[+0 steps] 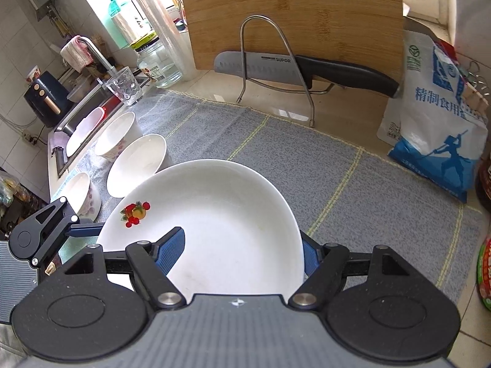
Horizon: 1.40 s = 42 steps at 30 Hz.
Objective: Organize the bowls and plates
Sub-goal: 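Lift the plate and carry it to the plate stack with the right tool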
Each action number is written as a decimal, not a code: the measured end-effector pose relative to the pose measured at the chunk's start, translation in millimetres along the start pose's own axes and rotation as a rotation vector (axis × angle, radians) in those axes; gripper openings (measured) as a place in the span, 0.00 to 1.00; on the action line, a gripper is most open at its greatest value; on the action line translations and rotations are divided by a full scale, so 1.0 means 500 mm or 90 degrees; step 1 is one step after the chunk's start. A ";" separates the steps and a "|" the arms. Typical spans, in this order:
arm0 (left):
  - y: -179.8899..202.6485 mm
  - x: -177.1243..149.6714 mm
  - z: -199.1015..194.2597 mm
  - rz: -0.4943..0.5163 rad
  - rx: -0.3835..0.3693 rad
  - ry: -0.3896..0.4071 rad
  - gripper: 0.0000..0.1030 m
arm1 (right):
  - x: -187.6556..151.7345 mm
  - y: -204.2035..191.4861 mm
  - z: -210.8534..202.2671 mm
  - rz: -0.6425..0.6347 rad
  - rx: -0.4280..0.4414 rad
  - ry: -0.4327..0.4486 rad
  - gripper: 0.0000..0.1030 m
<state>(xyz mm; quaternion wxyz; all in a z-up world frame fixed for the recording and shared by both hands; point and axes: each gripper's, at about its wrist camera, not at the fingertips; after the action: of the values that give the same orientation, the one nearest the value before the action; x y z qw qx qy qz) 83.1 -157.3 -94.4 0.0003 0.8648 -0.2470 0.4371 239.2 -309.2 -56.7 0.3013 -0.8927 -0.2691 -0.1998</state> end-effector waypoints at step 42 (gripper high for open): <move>0.144 0.059 0.082 0.106 -0.156 -0.002 0.98 | -0.222 0.120 -0.146 0.157 -0.126 0.055 0.79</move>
<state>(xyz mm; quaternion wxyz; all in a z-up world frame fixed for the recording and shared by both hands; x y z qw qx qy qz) 98.2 -242.1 -112.9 0.0692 0.8355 -0.3699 0.4004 175.0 -436.6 -86.4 0.2455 -0.9349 -0.1231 -0.2246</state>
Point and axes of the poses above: each gripper's, at about its wrist camera, not at the fingertips, and z roughly the way its jaws point, y to its right, x to its top, and after that the axes turned 6 degrees about x, right-handed
